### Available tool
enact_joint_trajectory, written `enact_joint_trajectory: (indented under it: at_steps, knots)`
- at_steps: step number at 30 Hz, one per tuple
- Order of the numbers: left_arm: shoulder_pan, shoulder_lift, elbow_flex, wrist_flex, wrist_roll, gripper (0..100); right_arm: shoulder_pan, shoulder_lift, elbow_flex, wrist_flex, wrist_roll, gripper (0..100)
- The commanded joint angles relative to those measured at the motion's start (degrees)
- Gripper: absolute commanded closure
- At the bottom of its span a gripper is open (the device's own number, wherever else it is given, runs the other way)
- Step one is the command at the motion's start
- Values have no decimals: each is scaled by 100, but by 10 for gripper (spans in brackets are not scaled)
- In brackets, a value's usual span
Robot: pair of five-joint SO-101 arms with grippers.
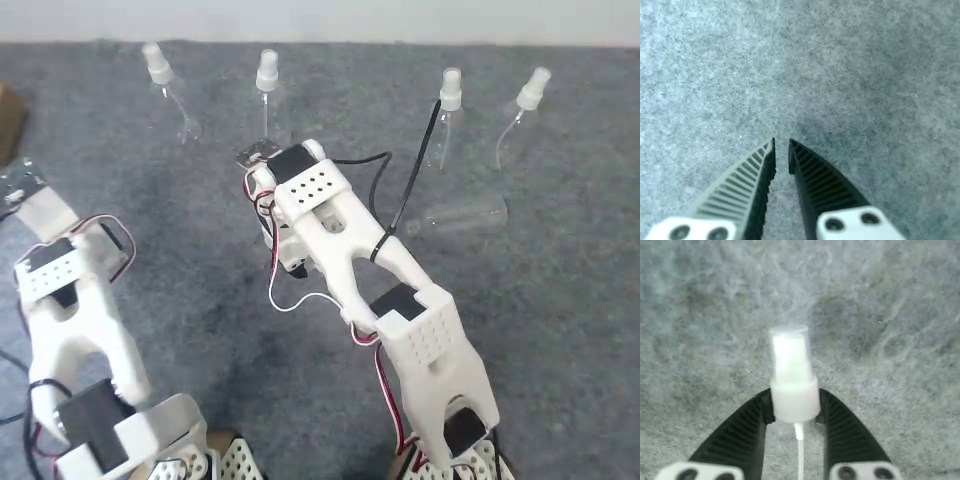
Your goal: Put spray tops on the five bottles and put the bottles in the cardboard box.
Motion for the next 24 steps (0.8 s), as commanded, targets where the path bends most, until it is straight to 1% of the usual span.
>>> enact_joint_trajectory:
  at_steps: [1,4,7,13,20,24]
  knots:
    - [26,-290,-312,-114,70,956,92,-505,-35,31,-62,857]
    - [26,-290,-312,-114,70,956,75,-514,-35,22,-44,854]
    - [26,-290,-312,-114,70,956,66,-505,-35,13,149,853]
    - [26,-290,-312,-114,70,956,66,-497,-35,-57,202,853]
    - [26,-290,-303,-114,70,956,66,31,-62,-242,738,857]
    - [26,-290,-303,-114,70,956,57,224,-70,-418,835,857]
